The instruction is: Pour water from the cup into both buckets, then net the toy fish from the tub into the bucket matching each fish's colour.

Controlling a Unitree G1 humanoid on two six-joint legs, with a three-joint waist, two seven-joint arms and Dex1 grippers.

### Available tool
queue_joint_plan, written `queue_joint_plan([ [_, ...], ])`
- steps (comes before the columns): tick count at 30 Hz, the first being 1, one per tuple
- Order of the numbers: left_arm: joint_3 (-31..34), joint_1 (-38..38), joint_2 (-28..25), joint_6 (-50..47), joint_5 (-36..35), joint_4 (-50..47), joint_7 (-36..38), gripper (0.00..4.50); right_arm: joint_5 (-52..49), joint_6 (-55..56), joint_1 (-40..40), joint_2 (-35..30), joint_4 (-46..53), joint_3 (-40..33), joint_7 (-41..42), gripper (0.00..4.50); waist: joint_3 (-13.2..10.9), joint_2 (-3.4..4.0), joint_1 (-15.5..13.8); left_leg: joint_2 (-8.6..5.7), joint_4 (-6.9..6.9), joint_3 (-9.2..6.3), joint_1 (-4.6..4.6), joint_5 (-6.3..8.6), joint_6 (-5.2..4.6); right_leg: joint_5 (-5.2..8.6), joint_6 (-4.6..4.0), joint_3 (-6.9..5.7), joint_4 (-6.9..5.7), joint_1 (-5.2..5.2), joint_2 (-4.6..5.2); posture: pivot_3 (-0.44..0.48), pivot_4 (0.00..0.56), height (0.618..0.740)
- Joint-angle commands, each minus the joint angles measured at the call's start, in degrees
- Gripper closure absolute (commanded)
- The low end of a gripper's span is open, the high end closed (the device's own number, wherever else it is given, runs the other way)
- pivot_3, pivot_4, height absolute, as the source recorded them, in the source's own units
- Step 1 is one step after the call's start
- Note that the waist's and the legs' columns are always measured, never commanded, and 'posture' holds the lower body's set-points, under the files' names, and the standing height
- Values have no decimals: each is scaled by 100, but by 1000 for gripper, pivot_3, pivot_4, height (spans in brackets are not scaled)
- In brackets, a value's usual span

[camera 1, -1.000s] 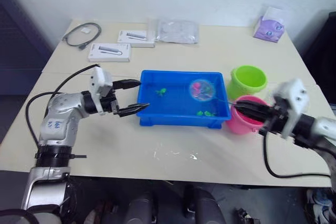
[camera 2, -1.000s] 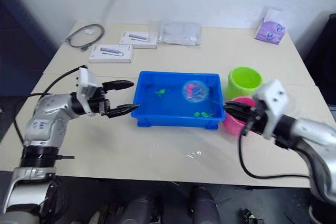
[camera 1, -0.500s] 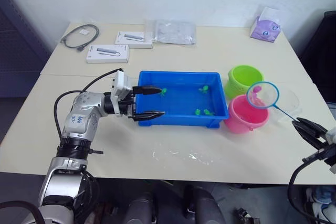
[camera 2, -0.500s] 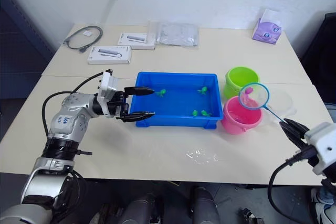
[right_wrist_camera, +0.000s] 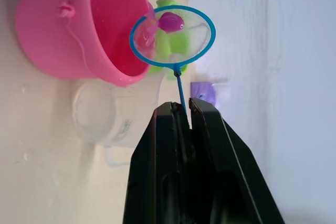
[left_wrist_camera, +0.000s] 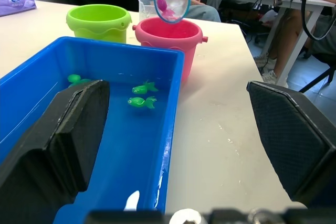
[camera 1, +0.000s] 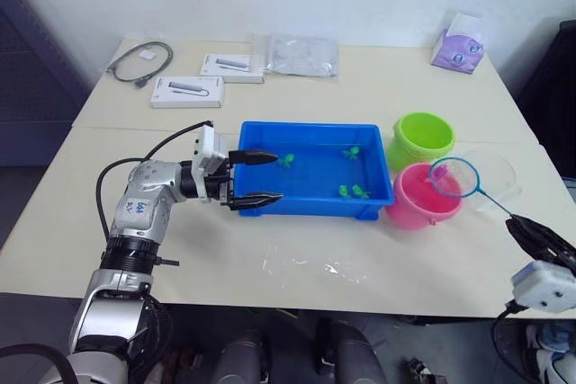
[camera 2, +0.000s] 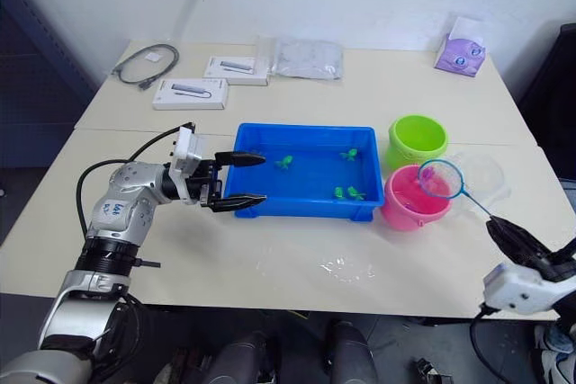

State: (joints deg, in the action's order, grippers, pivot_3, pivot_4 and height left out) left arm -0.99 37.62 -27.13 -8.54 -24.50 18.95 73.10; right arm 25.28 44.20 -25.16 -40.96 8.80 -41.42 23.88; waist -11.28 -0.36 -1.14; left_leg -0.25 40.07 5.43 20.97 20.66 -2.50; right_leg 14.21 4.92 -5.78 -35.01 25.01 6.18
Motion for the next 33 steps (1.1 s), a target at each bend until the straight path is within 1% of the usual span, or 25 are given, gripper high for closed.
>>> queue_joint_plan([
  [1, 103, 2, 26, 105, -16, 9, -13, 9, 481, 468, -1, -134, -167, -267, -679, 4500, 0, 0, 2, 0, 0, -1, -1, 0, 1, 0, 0, 1, 0, -1, 0, 0, 150, 740],
  [5, 92, 5, 55, 127, -15, 26, -12, 9, 1517, 495, 100, -367, -560, -339, -1621, 4500, 0, 0, 11, 2, -2, -7, -24, 0, 2, 1, -1, 13, 8, -33, 2, 0, 150, 740],
  [7, 90, 15, 69, 145, -9, 42, -14, 9, 1762, 568, 116, -508, -662, -318, -2003, 4500, 0, 0, 13, 2, -6, -5, -37, 0, 3, 2, -3, 19, 23, -44, 5, 0, 150, 740],
  [11, 94, 29, 88, 193, 0, 67, -27, 9, 1913, 743, 99, -766, -796, -259, -2500, 4500, 0, 0, 49, 4, -8, -2, -50, 1, 6, 3, -5, 30, 26, -49, 15, 0, 150, 740],
  [15, 96, 33, 90, 213, 4, 70, -45, 9, 1777, 609, 73, -996, -735, -212, -2474, 4500, 0, 0, 91, 6, -8, -1, -53, 1, 8, 4, -6, 33, 26, -51, 15, 0, 150, 740],
  [19, 93, 21, 95, 196, -1, 31, -76, 9, 1750, 545, -12, -1010, -499, -53, -2377, 4500, 0, 0, 121, 8, -9, -1, -54, 1, 8, 4, -6, 33, 25, -53, 16, 0, 150, 740],
  [24, 79, 9, 114, 192, -3, -1, -93, 9, 1965, 362, -152, -899, -274, 105, -2399, 4500, 0, 0, 122, 8, -8, -1, -54, 1, 8, 4, -6, 34, 25, -53, 16, 0, 150, 740],
  [28, 47, 12, 147, 204, 0, -29, -88, 9, 2030, 74, 17, -945, -262, -12, -2559, 4500, 0, 0, 122, 8, -8, 0, -55, 1, 8, 4, -6, 35, 25, -53, 16, 0, 150, 740],
  [29, 34, 5, 160, 199, -4, -49, -81, 9, 2027, 11, 50, -954, -287, 46, -2547, 4500, 0, 0, 122, 8, -8, 0, -55, 1, 8, 4, -6, 35, 25, -53, 16, 0, 150, 740],
  [31, -8, -14, 210, 182, -28, -114, -46, 9, 2067, 212, 9, -989, -200, 440, -2497, 4500, 0, 0, 122, 8, -8, 0, -55, 1, 8, 4, -6, 36, 25, -53, 17, 0, 150, 740],
  [33, -40, -9, 245, 190, -28, -164, -11, 9, 2049, 247, -9, -996, -171, 527, -2538, 4500, 0, 0, 119, 10, -9, -1, -56, 1, 8, 4, -7, 35, 25, -53, 16, 0, 150, 740],
])
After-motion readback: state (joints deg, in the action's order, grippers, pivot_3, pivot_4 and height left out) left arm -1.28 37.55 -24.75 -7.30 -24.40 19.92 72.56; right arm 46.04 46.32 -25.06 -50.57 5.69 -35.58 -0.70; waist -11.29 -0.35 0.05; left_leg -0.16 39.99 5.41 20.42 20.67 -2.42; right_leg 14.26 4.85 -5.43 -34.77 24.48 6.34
